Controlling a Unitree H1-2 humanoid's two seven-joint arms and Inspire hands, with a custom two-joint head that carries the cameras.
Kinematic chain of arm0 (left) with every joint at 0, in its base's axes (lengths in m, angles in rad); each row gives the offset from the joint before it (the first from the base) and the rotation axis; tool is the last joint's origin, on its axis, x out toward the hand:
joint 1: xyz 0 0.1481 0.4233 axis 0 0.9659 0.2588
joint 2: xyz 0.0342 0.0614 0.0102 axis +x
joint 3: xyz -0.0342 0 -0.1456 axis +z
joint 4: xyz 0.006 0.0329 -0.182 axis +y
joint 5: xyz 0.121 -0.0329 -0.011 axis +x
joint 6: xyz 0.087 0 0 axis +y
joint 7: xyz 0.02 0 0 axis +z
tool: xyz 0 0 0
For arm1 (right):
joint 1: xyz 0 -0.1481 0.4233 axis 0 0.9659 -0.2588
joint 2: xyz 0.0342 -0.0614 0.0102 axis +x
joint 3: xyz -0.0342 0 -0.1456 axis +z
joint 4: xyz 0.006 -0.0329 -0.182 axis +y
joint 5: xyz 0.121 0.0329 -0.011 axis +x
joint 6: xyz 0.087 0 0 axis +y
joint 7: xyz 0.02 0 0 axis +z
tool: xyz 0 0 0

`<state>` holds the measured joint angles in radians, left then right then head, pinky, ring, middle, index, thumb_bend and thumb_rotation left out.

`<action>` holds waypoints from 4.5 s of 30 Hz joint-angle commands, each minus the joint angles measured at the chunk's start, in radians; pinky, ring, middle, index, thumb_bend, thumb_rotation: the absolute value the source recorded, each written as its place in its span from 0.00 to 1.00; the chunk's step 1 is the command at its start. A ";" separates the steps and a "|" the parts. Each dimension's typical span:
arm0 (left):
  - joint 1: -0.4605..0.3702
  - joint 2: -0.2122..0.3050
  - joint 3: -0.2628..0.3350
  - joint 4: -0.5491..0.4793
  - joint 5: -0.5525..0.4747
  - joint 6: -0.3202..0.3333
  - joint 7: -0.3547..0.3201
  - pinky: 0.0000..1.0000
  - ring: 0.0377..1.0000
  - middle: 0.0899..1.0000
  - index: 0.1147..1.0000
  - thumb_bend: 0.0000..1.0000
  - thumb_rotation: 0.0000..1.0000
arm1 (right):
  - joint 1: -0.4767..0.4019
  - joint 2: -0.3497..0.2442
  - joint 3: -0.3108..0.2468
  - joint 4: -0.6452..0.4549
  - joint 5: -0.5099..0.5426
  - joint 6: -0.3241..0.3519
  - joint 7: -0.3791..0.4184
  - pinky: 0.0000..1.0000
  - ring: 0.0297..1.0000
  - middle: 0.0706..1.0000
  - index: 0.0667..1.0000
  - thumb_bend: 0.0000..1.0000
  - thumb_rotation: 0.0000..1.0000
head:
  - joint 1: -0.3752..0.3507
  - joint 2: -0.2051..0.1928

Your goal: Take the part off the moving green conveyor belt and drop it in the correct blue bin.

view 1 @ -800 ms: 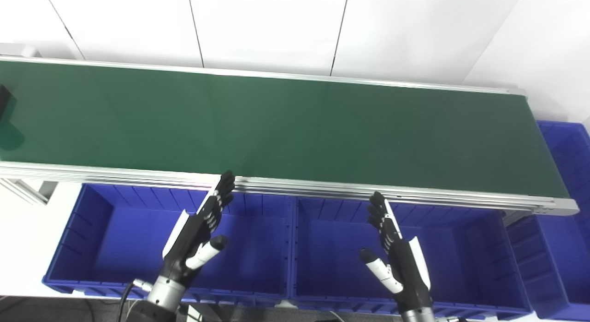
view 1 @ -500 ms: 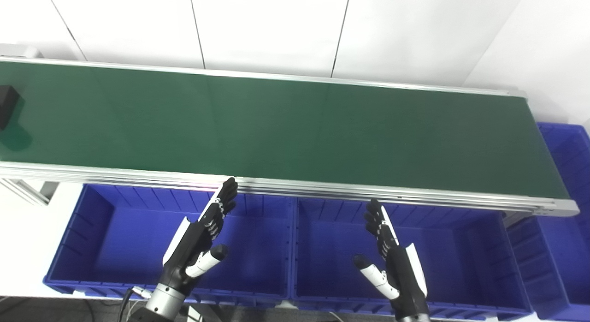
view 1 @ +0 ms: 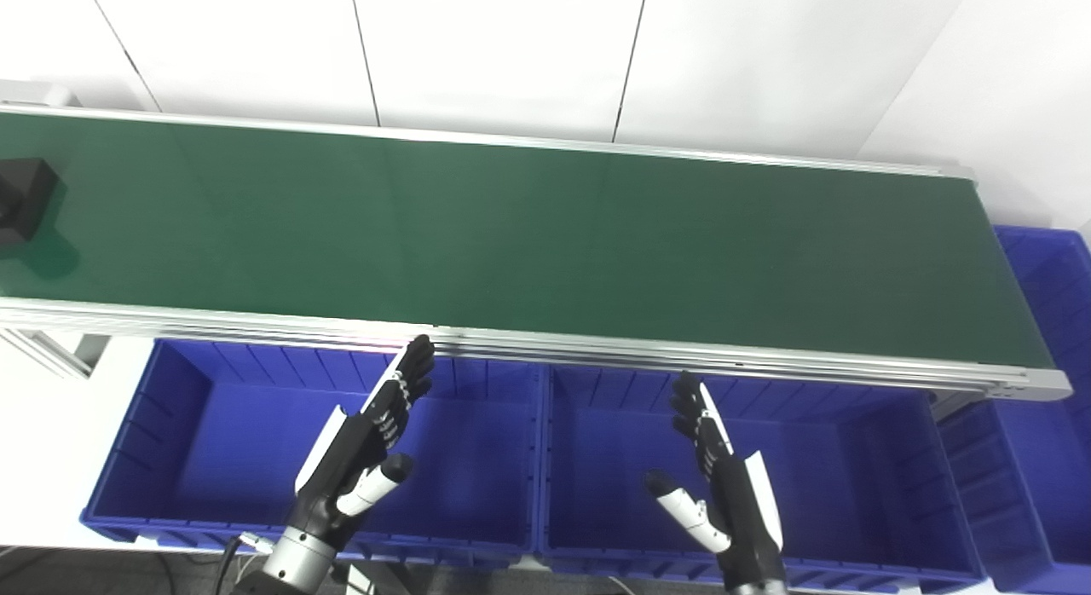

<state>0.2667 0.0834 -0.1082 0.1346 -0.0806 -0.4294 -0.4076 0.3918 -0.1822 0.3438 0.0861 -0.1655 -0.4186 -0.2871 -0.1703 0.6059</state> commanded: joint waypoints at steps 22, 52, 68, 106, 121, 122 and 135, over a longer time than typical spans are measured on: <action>-0.029 -0.017 0.119 0.008 -0.076 -0.041 -0.100 1.00 1.00 1.00 1.00 0.83 0.87 | -0.037 0.045 0.058 0.014 -0.093 -0.051 -0.112 0.89 0.93 0.93 0.95 0.84 0.76 | -0.333 -0.005; -0.044 -0.023 0.023 -0.083 0.058 -0.040 0.000 0.98 1.00 1.00 1.00 0.91 0.83 | -0.026 -0.010 -0.025 -0.092 0.030 -0.051 0.006 0.91 0.94 0.96 0.99 0.71 0.74 | 0.012 0.214; -0.059 -0.025 -0.029 -0.091 0.025 -0.039 0.054 1.00 1.00 1.00 1.00 0.90 0.80 | -0.029 0.019 -0.126 -0.107 0.057 -0.051 0.147 0.88 0.92 0.94 0.98 0.72 0.75 | 0.061 0.242; -0.007 -0.011 -0.050 -0.140 0.002 -0.019 0.090 1.00 1.00 1.00 1.00 0.88 0.82 | -0.012 0.071 -0.190 -0.128 0.054 -0.049 0.238 0.90 0.93 0.95 0.99 0.73 0.79 | 0.044 0.270; -0.020 0.010 -0.052 -0.148 -0.038 -0.005 0.079 1.00 1.00 1.00 1.00 0.86 0.82 | -0.003 0.097 -0.202 -0.145 0.027 -0.037 0.231 0.89 0.92 0.95 0.98 0.72 0.75 | 0.009 0.286; -0.020 0.010 -0.053 -0.150 -0.040 -0.004 0.080 1.00 1.00 1.00 1.00 0.86 0.82 | -0.001 0.101 -0.204 -0.147 0.024 -0.035 0.230 0.88 0.92 0.94 0.97 0.73 0.74 | 0.009 0.286; -0.016 0.013 -0.054 -0.178 -0.067 0.028 0.080 1.00 1.00 1.00 1.00 0.86 0.81 | 0.011 0.124 -0.222 -0.167 -0.029 -0.030 0.221 0.86 0.91 0.94 0.96 0.73 0.77 | -0.002 0.297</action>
<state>0.2611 0.0907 -0.1569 -0.0103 -0.1279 -0.3899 -0.3247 0.3988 -0.0690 0.1269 -0.0417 -0.1849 -0.4188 -0.0540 -0.1733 0.9035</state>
